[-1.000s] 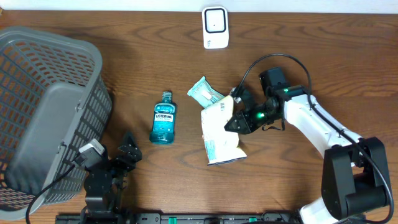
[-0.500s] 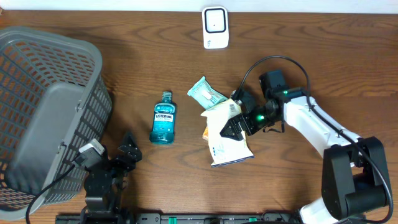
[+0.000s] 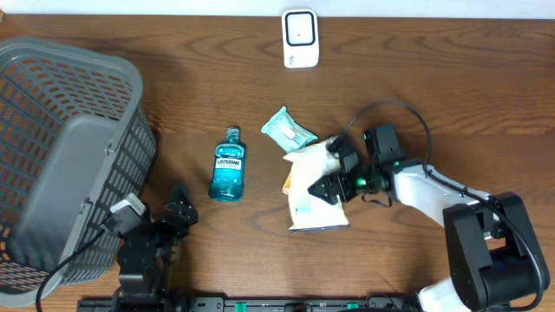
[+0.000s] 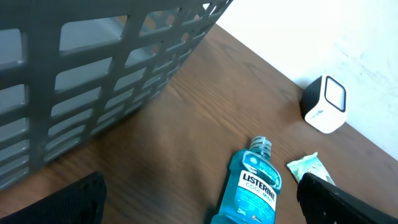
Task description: Scan the item barcode
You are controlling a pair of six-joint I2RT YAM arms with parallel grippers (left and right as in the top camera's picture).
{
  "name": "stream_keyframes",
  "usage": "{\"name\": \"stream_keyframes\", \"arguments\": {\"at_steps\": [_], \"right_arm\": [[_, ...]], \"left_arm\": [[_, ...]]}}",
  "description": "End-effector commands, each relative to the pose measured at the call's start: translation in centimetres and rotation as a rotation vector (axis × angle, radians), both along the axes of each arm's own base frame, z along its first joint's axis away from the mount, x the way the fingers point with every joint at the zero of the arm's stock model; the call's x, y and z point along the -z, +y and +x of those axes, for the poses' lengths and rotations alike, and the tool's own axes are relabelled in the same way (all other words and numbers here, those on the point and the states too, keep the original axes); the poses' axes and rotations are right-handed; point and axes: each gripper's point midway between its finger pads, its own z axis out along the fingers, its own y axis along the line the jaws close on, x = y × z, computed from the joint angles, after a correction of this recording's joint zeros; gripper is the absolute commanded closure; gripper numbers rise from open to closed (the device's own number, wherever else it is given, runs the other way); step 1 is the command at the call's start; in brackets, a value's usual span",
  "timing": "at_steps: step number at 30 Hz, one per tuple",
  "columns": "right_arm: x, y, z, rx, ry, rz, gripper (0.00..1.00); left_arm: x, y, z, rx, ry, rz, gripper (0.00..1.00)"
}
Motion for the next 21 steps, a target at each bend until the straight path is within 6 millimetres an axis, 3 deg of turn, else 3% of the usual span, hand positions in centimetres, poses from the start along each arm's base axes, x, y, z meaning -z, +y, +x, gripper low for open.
{"name": "stream_keyframes", "arguments": {"at_steps": [1,3,9,13,15,18,21], "right_arm": [[2.0,-0.2,-3.1,0.014,0.13,0.022,0.73],[1.7,-0.3,-3.0,0.02,0.139,0.047,0.99],[-2.1,0.3,-2.4,0.008,0.159,0.269,0.99],[-4.3,-0.1,-1.6,0.018,0.134,0.306,0.99],[-5.0,-0.3,-1.4,0.028,0.104,0.272,0.99],[-4.7,-1.5,-1.2,0.071,0.05,0.118,0.81],[-4.1,-2.4,-1.2,0.087,0.008,-0.01,0.83]], "left_arm": [[0.7,0.3,-0.2,-0.015,0.024,0.004,0.02],[0.7,0.3,-0.2,-0.015,0.024,0.004,0.02],[0.8,0.3,-0.2,-0.015,0.024,0.004,0.02],[0.8,0.3,-0.2,-0.015,0.024,0.004,0.02],[0.7,0.3,-0.2,-0.015,0.024,0.004,0.02],[0.7,0.3,-0.2,-0.015,0.024,0.004,0.02],[0.8,0.3,-0.2,-0.015,0.024,0.004,0.02]]}}
